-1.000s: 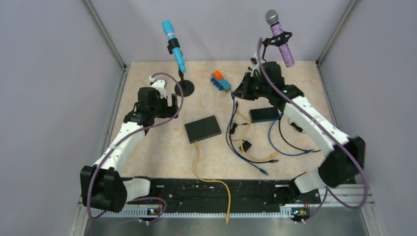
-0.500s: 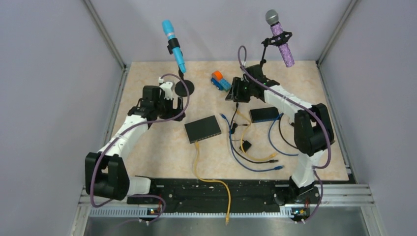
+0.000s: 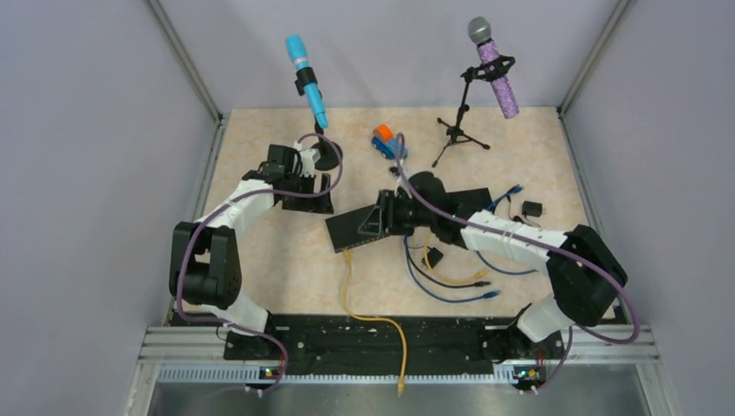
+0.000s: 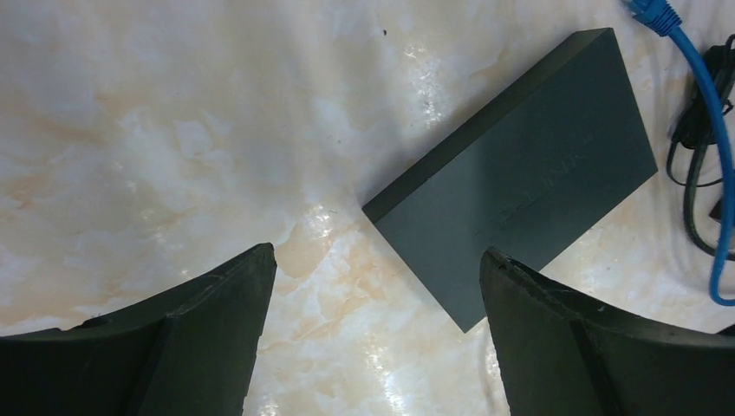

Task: Pull the plug from the switch port
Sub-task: Place the connector at the center of the board.

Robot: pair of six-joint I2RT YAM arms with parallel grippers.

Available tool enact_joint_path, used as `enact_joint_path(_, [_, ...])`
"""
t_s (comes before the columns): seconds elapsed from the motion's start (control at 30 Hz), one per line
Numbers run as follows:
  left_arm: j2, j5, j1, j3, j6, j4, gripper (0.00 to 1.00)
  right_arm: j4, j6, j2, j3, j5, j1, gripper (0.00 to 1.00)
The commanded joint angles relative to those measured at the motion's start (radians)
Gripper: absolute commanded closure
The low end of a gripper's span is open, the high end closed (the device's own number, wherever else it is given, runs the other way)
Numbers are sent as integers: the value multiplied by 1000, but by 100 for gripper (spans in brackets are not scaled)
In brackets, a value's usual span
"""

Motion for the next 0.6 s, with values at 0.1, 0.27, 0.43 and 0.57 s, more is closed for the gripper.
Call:
enact_joint_path(0.1, [-3,66,-18,2,-15,23,9,415,286,121,-164,7,104,57])
enact_joint_path(0.27, [40,-22,-70,47,98,-69,9,608,406,280,-183,-74,107,60])
enact_joint_path(0.43, [78,-63,-95,62,118,-114,9,590,432,336,-162,-32,108,60])
enact_joint_path(0.57, [91,-45,-97,67,118,-121,10,540,416,378,-132,-41,107,60])
